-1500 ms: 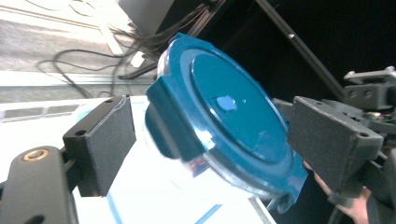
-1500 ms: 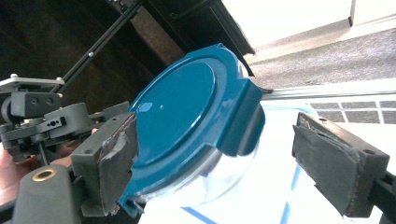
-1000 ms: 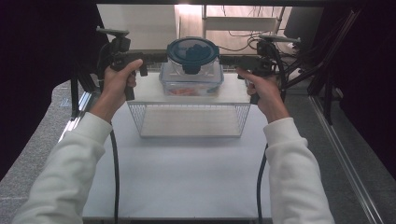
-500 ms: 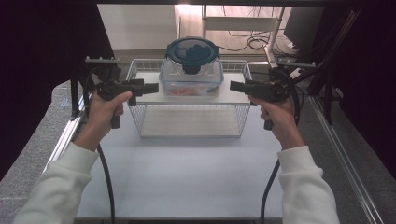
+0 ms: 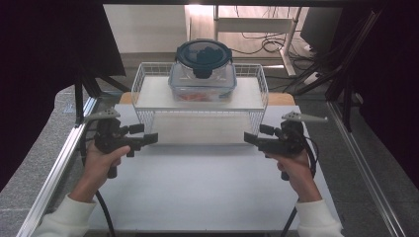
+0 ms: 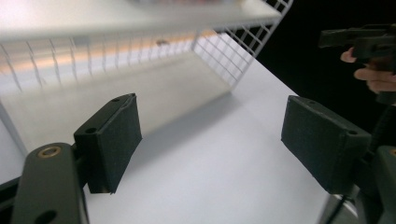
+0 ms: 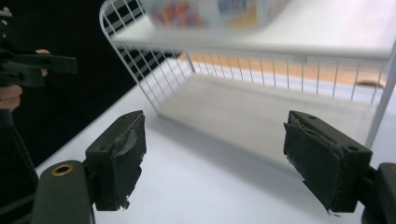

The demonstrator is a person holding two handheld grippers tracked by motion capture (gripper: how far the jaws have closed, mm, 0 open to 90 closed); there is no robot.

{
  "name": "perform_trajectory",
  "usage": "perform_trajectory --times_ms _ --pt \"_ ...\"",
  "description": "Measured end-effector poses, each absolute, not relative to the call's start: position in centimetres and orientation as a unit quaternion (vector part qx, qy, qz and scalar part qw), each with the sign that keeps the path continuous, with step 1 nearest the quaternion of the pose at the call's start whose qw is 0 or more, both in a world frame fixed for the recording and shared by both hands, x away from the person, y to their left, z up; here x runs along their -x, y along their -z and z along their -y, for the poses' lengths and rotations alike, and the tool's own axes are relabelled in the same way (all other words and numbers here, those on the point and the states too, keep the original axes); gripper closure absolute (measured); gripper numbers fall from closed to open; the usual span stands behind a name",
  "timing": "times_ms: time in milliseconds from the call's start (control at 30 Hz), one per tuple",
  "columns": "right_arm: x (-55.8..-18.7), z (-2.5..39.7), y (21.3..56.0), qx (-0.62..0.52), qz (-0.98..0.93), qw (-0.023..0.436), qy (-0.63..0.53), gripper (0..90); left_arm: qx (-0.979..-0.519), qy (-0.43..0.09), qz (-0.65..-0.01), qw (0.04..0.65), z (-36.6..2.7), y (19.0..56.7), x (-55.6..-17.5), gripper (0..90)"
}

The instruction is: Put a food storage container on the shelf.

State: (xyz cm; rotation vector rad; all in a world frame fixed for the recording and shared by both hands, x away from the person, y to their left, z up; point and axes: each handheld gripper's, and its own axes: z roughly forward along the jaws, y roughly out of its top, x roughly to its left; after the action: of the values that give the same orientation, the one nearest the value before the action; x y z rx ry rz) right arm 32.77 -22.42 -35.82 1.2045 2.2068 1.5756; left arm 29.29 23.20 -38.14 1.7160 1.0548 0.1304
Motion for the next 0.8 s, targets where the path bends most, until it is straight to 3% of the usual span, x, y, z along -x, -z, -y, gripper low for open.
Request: perform_trajectory --times_ms 333,533,800 --pt "-29.3 22.8 40.9 -0.42 -0.754 0.091 -0.497 22.1 -0.731 -0.072 -0.46 0.499 -23.4 42.3 -26.6 21.6" --pt "-28.6 22.9 43.7 -0.428 -0.763 0.086 -0.476 22.1 -0.736 -0.054 -0.477 0.477 -23.3 45.7 -25.7 22.0" --pt "-28.6 23.2 44.3 -0.432 -0.761 0.089 -0.475 22.1 -0.742 -0.058 -0.475 0.469 -22.9 46.2 -25.7 21.8"
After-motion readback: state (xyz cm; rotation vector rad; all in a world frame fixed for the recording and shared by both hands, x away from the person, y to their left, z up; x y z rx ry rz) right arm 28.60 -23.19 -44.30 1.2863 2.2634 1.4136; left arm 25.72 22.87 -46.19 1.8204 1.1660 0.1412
